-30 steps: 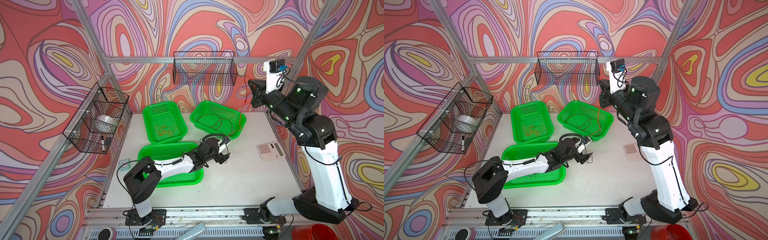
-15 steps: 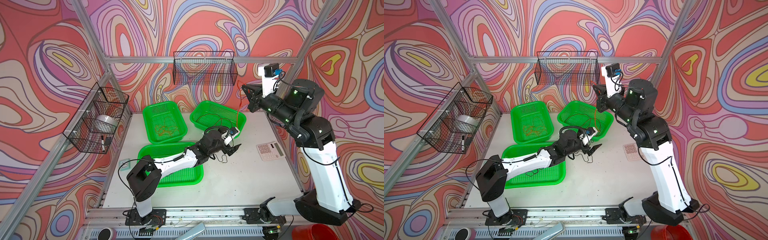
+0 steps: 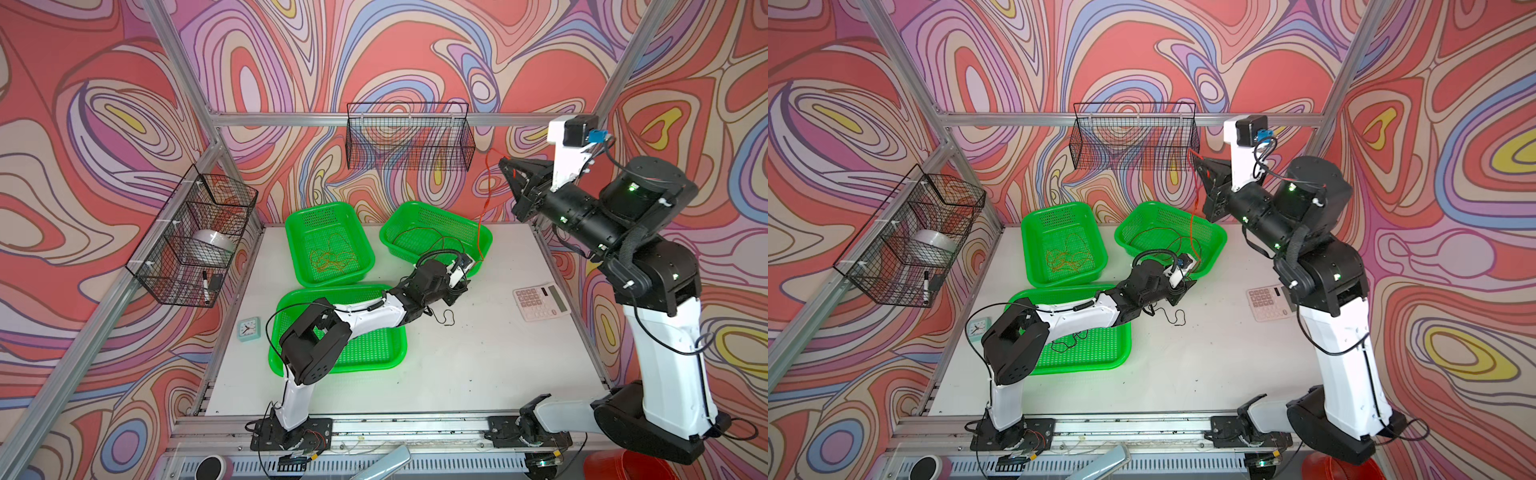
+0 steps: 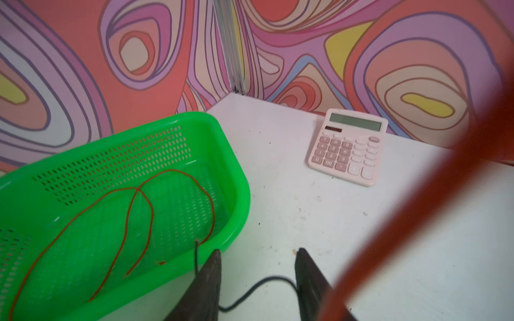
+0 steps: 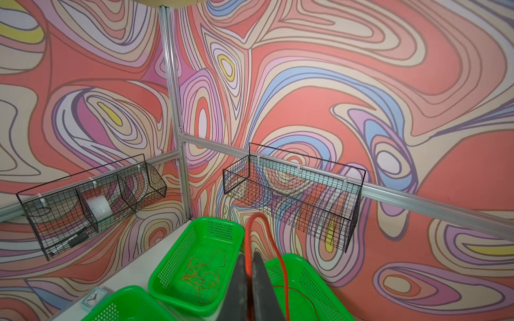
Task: Untangle the cables
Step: 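Pull the red wire free upward with the right gripper while the left gripper pins, then lower the red wire into the farther basket with the right gripper and open it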
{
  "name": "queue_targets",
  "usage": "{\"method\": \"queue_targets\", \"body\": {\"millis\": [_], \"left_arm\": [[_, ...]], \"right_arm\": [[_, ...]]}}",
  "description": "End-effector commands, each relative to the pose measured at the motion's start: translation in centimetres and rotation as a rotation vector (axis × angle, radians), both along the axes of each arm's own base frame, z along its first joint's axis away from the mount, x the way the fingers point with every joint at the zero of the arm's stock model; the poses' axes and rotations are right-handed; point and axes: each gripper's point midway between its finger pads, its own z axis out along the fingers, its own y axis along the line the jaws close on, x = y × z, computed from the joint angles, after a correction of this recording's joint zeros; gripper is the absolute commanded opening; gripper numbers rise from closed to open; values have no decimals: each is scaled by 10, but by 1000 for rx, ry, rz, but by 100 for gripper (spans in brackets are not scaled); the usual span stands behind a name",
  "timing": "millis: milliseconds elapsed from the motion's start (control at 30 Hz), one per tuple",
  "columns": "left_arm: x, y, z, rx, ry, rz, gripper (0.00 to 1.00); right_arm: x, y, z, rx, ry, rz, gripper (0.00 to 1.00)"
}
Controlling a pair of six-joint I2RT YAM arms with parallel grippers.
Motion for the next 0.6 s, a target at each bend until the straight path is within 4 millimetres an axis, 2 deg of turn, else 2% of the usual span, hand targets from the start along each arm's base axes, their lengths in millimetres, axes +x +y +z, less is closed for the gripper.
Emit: {"method": "queue_targets", "body": {"millis": [0,167,300,333,400,467,500,567], "left_arm": [[1,7,-44,24,93,15,35],[-3,18,-84,69,178,39,30],[-7,28,-100,84,218,57,30],[-8,29,-100,82,222,58,35],[-8,30,-91,66,218,62,65],[-9,31,-76,39,206,69,81],[-10,33,-65,22,190,72,99],[-14,36,-44,-5,164,71,100]], "right_arm": [[-11,-11,28,36,-73,-30,0],[-12,-21,41,26,-118,-83,0],[-14,-26,46,16,-142,-110,0],[-13,-25,46,12,-141,-106,0],[-9,-21,39,-2,-123,-98,0],[-3,-19,31,-15,-101,-102,0],[1,-19,25,-26,-90,-107,0],[9,-20,16,-39,-75,-134,0]]}}
